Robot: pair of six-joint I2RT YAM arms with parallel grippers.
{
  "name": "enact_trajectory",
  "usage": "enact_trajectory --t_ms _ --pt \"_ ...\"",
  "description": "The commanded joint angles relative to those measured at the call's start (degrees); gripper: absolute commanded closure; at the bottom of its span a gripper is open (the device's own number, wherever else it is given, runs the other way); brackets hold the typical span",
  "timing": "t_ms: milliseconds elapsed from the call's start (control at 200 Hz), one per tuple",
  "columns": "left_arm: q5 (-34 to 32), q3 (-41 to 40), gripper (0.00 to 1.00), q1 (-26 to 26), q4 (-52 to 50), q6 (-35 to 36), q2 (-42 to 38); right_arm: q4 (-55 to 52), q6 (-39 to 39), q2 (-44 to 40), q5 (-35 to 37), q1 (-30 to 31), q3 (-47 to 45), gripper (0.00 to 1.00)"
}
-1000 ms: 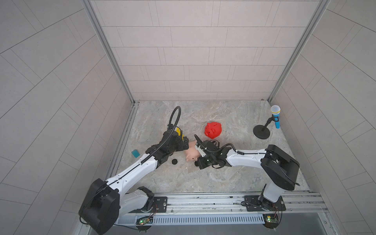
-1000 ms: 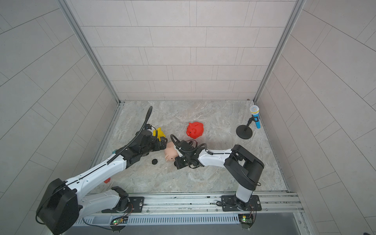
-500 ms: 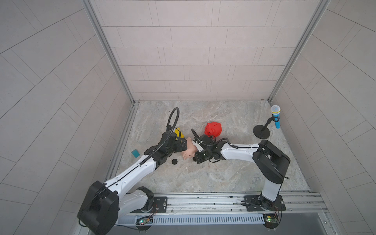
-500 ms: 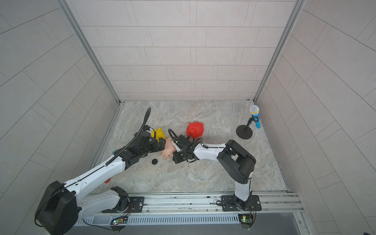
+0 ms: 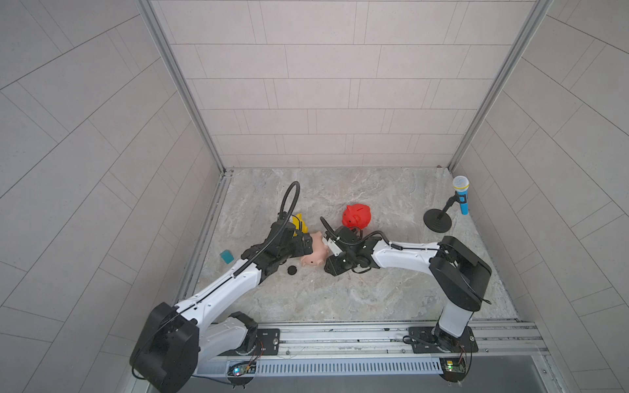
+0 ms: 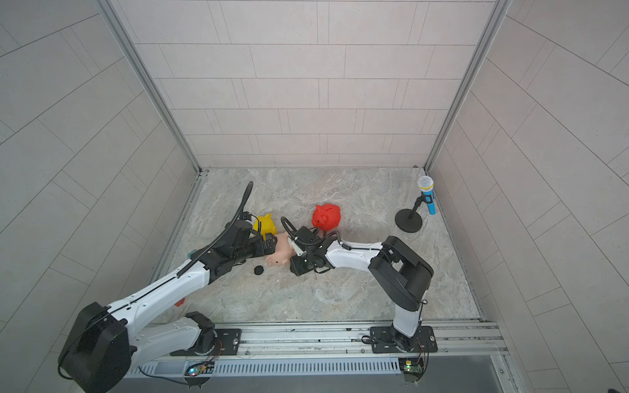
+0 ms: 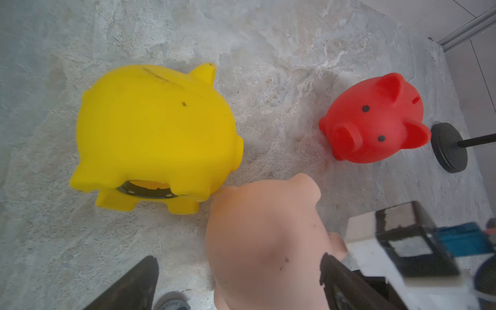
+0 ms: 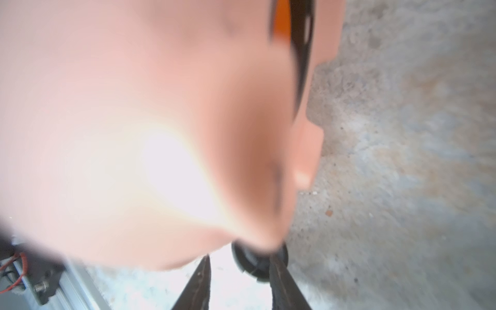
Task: Open piggy banks
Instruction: Place the lid at the center of the board, then move the piggy bank to the center of the board.
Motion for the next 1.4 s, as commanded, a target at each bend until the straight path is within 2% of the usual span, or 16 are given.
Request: enact_trajectory --t_ms 0,260,390,500,525,545,796,1061,1396 --pt "3.97 -1.12 0.0 0.13 -2.08 -1.11 -0.47 -3.68 -1.41 -5.62 0.75 -1.32 -0.69 0.56" --pt "3.58 -5.02 0.0 -4.09 2.95 -4.15 0.53 -9.2 -5.03 -15.57 4.54 -6.5 -3.6 0.46" --pt "2.4 -5.01 0.0 -6.51 5.95 -5.37 3.04 -9.5 -7.58 -19.14 7.15 -9.7 -5.25 0.34" --pt "1.92 -4.92 0.0 -8.54 9.5 -6.92 6.27 -9.47 -8.48 -21.62 10.75 -12.13 -6.5 0.16" --pt "1.8 -4.9 0.0 -8.86 10.45 -7.39 6.91 -9.5 -8.63 -22.09 10.92 -12.76 -6.7 0.03" --pt "1.54 -4.88 0.0 -9.33 11.23 -7.52 7.37 -9.5 -8.68 -22.47 11.15 -13.25 -6.93 0.0" --pt "-2.99 -4.9 0.0 -11.34 22.81 -12.8 13.74 -6.47 -8.39 -24.08 9.39 -15.68 -10.05 0.0" --pt "-8.2 3.06 0.02 -11.35 19.38 -8.14 20.72 -5.39 -7.54 -22.24 6.73 -16.13 -11.09 0.0" --pt "-16.71 4.48 0.01 -10.17 25.41 -5.82 26.74 -2.24 -7.11 -23.16 6.84 -19.63 -13.48 0.0"
